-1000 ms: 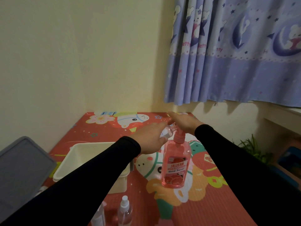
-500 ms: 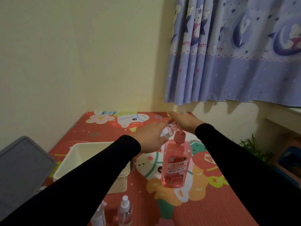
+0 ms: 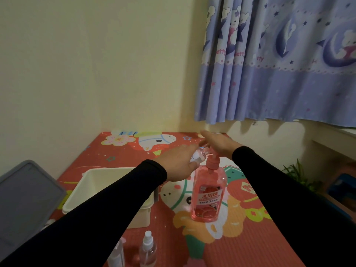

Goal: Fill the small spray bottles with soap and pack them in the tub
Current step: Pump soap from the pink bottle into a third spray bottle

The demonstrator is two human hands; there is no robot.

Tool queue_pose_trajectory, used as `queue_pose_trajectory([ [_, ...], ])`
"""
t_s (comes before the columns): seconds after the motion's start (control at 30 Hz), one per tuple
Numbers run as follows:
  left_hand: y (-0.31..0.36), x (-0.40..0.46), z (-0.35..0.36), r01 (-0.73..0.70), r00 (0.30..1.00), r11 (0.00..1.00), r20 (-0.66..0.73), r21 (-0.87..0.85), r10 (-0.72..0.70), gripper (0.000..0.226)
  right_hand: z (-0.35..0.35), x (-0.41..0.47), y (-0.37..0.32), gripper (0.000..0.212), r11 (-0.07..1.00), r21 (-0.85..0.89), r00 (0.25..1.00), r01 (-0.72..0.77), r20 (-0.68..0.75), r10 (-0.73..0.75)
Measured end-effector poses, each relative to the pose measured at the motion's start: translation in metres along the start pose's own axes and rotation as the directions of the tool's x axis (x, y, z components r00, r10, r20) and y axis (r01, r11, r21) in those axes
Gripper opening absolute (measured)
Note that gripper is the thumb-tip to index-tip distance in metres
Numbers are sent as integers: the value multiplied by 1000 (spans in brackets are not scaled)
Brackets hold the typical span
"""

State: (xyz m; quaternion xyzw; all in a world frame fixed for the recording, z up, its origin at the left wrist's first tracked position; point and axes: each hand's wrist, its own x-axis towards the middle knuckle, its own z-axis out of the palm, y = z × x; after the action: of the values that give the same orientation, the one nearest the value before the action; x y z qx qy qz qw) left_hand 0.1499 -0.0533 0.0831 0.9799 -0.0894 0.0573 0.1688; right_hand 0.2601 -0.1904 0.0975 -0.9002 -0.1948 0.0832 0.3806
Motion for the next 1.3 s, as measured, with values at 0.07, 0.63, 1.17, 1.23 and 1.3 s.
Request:
queue_pose_trajectory([
  [0.07,-1,0,1,5,1000,1000,4,6,-5,49,1,-1,0,61,1000,-3,1000,12,-14,-12],
  [0.63,0,0,1,-8,1000,1000,12,-2,8,56,3,7,9,62,999,-1,999,35,-36,-35],
  [1.17,4,-1,-2,-23,1000,1000,-2,-17,22,47,0,8,9,51,999,4,999,53,-11,-53],
  [1.23,2,-2,3,-24,1000,999,4,-26,24,50,5,8,15,57,999,9,999,35,-11,-35],
  [1.3,1,-3,8,-10,1000,1000,28,-22,10,51,10,7,18,63,1000,-28,1000,10,-14,-10],
])
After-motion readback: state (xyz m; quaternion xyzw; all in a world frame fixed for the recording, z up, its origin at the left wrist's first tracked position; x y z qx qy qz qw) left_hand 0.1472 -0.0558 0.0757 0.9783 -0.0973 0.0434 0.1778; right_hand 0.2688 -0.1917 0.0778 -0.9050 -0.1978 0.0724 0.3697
